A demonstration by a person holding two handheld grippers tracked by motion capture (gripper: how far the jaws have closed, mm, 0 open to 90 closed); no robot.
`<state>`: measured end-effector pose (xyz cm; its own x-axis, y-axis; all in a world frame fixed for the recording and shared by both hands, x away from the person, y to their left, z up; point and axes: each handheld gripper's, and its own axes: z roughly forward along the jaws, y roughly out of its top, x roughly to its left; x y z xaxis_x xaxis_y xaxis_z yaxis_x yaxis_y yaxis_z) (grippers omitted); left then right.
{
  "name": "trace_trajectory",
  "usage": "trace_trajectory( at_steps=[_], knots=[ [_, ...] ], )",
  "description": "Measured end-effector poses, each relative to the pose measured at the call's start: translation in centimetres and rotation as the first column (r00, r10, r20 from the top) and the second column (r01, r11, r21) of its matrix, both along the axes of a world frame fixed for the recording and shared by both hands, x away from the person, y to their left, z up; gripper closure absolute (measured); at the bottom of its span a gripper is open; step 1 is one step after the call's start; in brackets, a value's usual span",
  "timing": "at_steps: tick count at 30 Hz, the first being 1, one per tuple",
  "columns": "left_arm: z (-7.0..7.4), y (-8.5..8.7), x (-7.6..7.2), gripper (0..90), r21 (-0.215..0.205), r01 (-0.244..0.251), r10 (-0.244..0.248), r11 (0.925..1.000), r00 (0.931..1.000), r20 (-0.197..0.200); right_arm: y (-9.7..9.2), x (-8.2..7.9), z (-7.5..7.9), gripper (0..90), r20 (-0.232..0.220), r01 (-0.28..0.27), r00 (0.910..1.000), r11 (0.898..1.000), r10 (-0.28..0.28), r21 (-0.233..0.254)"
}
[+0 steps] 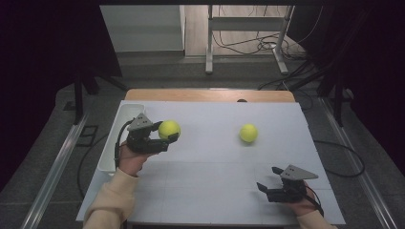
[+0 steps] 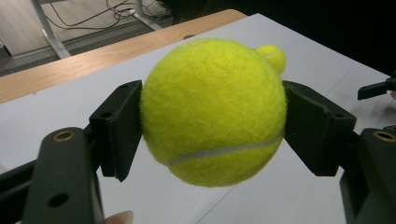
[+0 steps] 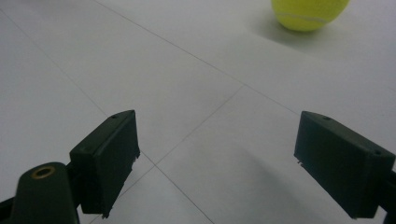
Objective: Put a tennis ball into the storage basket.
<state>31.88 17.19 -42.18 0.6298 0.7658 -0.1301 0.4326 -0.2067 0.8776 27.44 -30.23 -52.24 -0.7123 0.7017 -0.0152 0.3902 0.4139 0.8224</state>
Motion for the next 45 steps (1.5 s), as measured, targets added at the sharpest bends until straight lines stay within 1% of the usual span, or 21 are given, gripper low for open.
trace_trajectory(
  at_steps=[6,7,12,13,17,20,21,22,23,26,28,37,40,45],
  knots=[
    [-0.1,0.7,0.2,26.1,-0.006,-0.022,0.022,0.9997,0.9998,0.0,0.0,0.0,0.0,14.1,-0.001,0.002,1.0,1.0,-0.002,-0.001],
    [-0.1,0.8,0.3,26.1,-0.006,-0.028,0.028,0.9996,0.9996,-0.001,0.0,0.0,0.0,14.1,0.001,0.0,1.0,1.0,0.0,0.004],
    [0.0,1.3,0.6,26.1,-0.03,-0.055,0.054,0.998,0.9985,-0.005,-0.1,-0.1,0.1,14.0,0.009,-0.003,1.0,1.0,0.003,0.011],
    [0.1,1.4,0.8,26.1,-0.029,-0.066,0.066,0.9974,0.9978,-0.006,-0.1,-0.1,0.2,14.1,0.009,-0.004,1.0,1.0,0.003,0.014],
    [0.1,1.6,1.2,26.1,-0.018,-0.086,0.086,0.9962,0.9963,-0.009,-0.1,-0.1,0.2,14.0,0.012,-0.008,0.9999,1.0,0.008,0.018],
    [0.2,2.0,1.6,26.1,-0.011,-0.11,0.11,0.9938,0.9939,-0.011,-0.2,-0.1,0.3,14.1,0.016,-0.013,0.9998,1.0,0.013,0.019],
    [0.2,2.0,1.6,26.1,-0.011,-0.11,0.11,0.9938,0.9939,-0.011,-0.2,-0.1,0.3,14.1,0.016,-0.015,0.9998,1.0,0.014,0.021],
    [0.2,2.4,1.9,26.1,-0.012,-0.133,0.133,0.991,0.991,-0.015,-0.2,-0.1,0.3,14.1,0.015,-0.016,0.9998,1.0,0.015,0.022],
    [0.2,2.4,1.9,26.1,-0.012,-0.133,0.133,0.991,0.991,-0.015,-0.2,-0.1,0.3,14.1,0.015,-0.016,0.9998,1.0,0.015,0.022],
    [0.3,2.8,2.1,26.1,-0.016,-0.155,0.154,0.9878,0.9877,-0.025,-0.1,-0.1,0.3,14.1,0.017,-0.022,0.9996,0.999,0.022,0.023],
    [0.4,3.1,2.3,26.1,-0.005,-0.17,0.17,0.9854,0.9851,-0.025,-0.1,-0.2,0.4,14.2,0.019,-0.024,0.9995,0.999,0.023,0.025],
    [0.5,3.8,2.8,26.1,-0.008,-0.195,0.195,0.9808,0.9805,-0.026,-0.1,-0.2,0.4,14.2,0.02,-0.021,0.9996,1.0,0.021,0.021],
    [0.4,3.9,3.0,26.1,0.012,-0.199,0.199,0.9799,0.9795,-0.029,-0.1,-0.1,0.3,14.2,0.017,-0.02,0.9997,1.0,0.019,0.02],
    [0.3,4.1,3.2,26.1,0.027,-0.205,0.206,0.9784,0.9781,-0.033,-0.1,-0.1,0.3,14.2,0.018,-0.018,0.9997,1.0,0.018,0.019]
  ],
)
